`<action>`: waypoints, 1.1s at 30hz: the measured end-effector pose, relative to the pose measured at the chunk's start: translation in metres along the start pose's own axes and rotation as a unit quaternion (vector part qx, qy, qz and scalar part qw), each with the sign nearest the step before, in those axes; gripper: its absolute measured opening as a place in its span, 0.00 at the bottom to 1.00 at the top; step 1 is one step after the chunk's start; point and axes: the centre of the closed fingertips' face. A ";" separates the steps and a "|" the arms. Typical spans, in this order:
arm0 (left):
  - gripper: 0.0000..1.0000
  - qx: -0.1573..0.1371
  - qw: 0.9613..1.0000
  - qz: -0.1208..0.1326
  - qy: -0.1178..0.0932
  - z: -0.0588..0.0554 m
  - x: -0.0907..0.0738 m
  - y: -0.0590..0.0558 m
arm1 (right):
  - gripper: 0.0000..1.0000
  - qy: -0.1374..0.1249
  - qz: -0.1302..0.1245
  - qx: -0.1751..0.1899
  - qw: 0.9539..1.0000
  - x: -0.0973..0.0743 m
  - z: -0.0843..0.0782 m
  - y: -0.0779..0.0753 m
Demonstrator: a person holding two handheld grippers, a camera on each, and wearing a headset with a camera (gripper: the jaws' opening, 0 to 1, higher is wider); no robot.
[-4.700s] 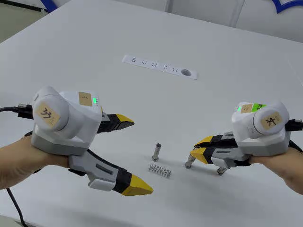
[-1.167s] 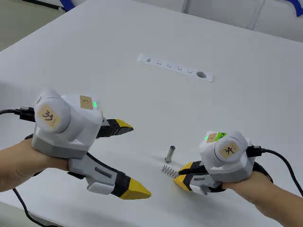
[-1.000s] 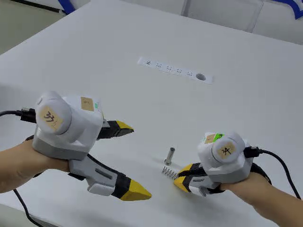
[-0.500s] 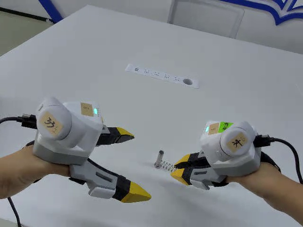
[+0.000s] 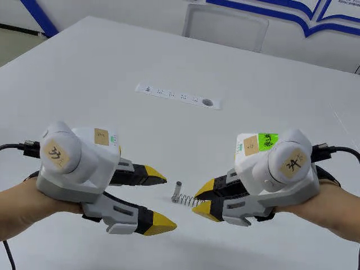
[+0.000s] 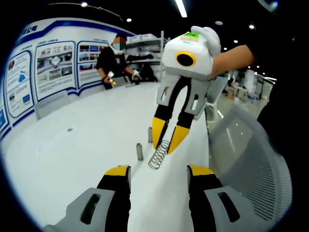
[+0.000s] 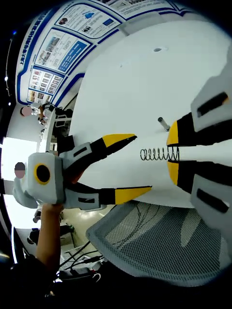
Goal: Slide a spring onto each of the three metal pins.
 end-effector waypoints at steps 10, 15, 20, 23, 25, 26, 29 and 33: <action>0.34 0.011 1.000 -0.014 0.004 0.000 0.001 -0.010 | 0.11 -0.006 0.010 -0.024 1.000 -0.003 0.009 0.015; 0.25 0.018 1.000 -0.022 0.000 0.004 0.003 -0.014 | 0.11 -0.006 0.011 -0.023 1.000 -0.004 0.010 0.016; 0.18 0.026 0.999 -0.027 0.002 0.005 0.005 -0.016 | 0.11 -0.009 0.014 -0.023 1.000 -0.005 0.014 0.018; 0.15 0.030 0.999 -0.028 0.008 0.004 0.006 -0.017 | 0.11 -0.013 0.013 -0.021 1.000 -0.006 0.016 0.017; 0.14 0.037 0.999 -0.027 0.012 0.002 0.007 -0.016 | 0.11 -0.015 0.013 -0.021 1.000 -0.006 0.018 0.016; 0.14 0.048 0.999 -0.023 0.013 0.002 0.007 -0.015 | 0.11 -0.012 0.014 -0.025 1.000 -0.006 0.017 0.016; 0.12 0.050 0.998 -0.025 0.019 0.000 0.008 -0.017 | 0.11 -0.007 0.017 -0.032 0.999 -0.004 0.015 0.018; 0.11 0.056 0.998 -0.026 0.018 -0.001 0.007 -0.018 | 0.11 -0.009 0.016 -0.035 0.999 -0.004 0.016 0.018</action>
Point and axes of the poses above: the centre of the closed fingertips' face, and the gripper's own axes: x roughly forward along the fingers, y roughly to its left, z roughly out of its top, and after that the axes turned 9 degrees about -x, right-handed
